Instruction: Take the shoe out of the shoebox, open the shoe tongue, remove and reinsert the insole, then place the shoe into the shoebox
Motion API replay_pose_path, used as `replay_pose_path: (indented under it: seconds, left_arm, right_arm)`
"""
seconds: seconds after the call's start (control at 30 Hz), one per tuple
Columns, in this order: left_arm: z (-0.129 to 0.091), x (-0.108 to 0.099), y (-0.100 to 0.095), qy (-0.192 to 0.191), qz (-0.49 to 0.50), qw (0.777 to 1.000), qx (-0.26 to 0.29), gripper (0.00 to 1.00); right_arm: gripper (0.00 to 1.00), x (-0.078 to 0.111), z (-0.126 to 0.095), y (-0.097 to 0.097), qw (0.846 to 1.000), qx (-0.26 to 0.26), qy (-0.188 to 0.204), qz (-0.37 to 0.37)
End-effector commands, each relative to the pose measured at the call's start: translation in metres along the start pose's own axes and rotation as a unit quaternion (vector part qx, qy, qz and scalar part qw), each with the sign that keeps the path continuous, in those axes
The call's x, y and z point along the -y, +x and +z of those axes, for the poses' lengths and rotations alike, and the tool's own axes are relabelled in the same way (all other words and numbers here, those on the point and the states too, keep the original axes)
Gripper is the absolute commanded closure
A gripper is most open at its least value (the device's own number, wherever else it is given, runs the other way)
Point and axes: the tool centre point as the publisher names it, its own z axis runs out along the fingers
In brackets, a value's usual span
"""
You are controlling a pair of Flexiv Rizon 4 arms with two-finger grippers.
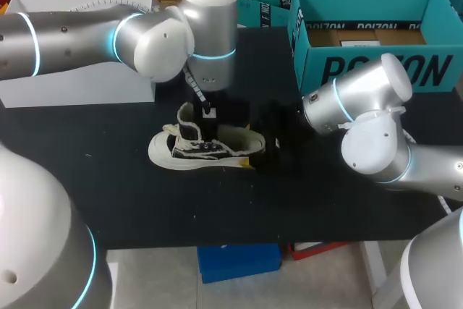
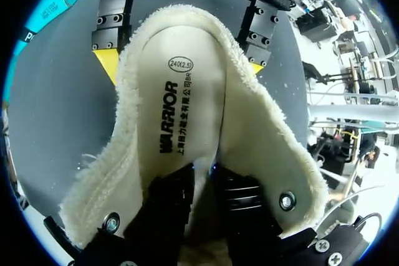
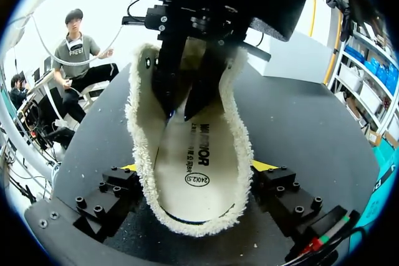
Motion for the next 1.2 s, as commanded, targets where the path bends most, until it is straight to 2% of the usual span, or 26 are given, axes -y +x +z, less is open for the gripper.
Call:
replay_pose_path:
  seconds: [0.03,0.17,0.3,0.67,0.9,1.07,1.2]
  left_arm:
    - [0.037,-0.005,0.009,-0.033,-0.007,0.997,0.067,0.51]
    - [0.037,-0.005,0.017,-0.055,-0.006,0.992,0.118,0.50]
    - [0.041,-0.006,0.017,-0.071,-0.006,0.985,0.156,0.51]
    - [0.060,-0.017,-0.005,-0.119,-0.011,0.963,0.243,0.53]
    - [0.073,-0.026,-0.027,-0.118,-0.028,0.955,0.270,0.58]
    - [0.078,-0.030,-0.040,-0.116,-0.051,0.945,0.303,0.57]
    - [0.079,-0.033,-0.052,-0.098,-0.065,0.941,0.316,0.58]
  right_arm:
    - [1.00,-0.001,-0.001,-0.001,1.000,0.000,0.002,0.001]
    - [1.00,-0.001,-0.001,-0.001,1.000,0.000,0.002,0.001]
    - [1.00,-0.001,-0.001,-0.001,1.000,0.000,0.002,0.001]
    - [1.00,-0.001,-0.001,-0.001,1.000,0.000,0.002,0.001]
    - [1.00,-0.001,-0.001,-0.001,1.000,0.000,0.002,0.001]
    - [1.00,-0.001,-0.001,-0.001,1.000,0.000,0.002,0.001]
    - [1.00,-0.001,-0.001,-0.001,1.000,0.000,0.002,0.001]
